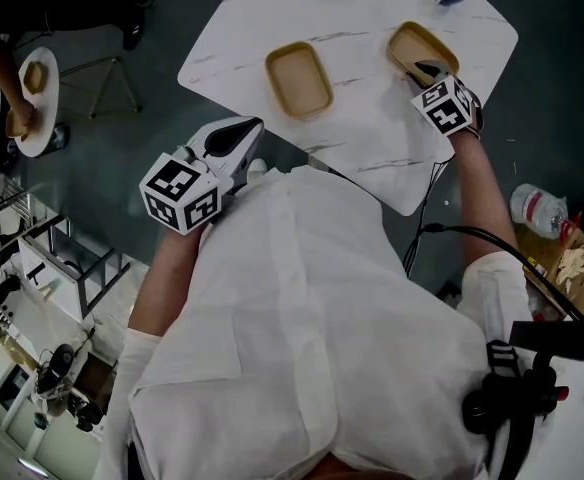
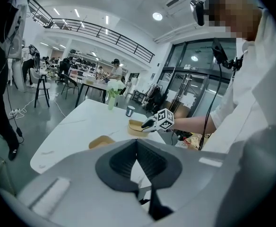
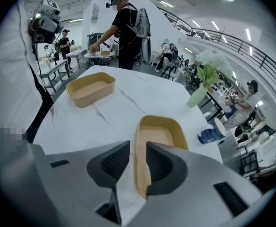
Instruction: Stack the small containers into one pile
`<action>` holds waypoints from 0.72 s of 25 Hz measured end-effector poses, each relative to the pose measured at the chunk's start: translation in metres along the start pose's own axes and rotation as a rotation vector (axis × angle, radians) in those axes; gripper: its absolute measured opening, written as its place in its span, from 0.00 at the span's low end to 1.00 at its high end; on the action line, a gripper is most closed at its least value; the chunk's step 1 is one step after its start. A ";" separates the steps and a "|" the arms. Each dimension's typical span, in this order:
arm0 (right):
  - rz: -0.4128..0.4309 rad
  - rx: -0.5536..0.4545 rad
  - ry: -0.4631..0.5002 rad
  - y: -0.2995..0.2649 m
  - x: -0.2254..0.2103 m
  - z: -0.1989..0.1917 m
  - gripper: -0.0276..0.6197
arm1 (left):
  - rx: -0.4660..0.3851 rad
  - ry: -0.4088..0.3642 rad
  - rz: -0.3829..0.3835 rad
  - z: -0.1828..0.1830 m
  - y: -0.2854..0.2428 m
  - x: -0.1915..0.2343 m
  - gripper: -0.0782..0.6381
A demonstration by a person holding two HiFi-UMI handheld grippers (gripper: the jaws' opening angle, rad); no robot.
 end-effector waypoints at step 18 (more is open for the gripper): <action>0.148 -0.229 -0.189 -0.007 0.157 0.153 0.14 | -0.054 0.001 -0.063 -0.019 0.062 0.049 0.12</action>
Point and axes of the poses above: the fingertips, and each gripper's own axes: y backward along the fingers, x to its left, z out of its top, the point moved 7 cm from there along y, backward along the fingers, and after that the axes turned 7 degrees about z, right-handed, at the moved point
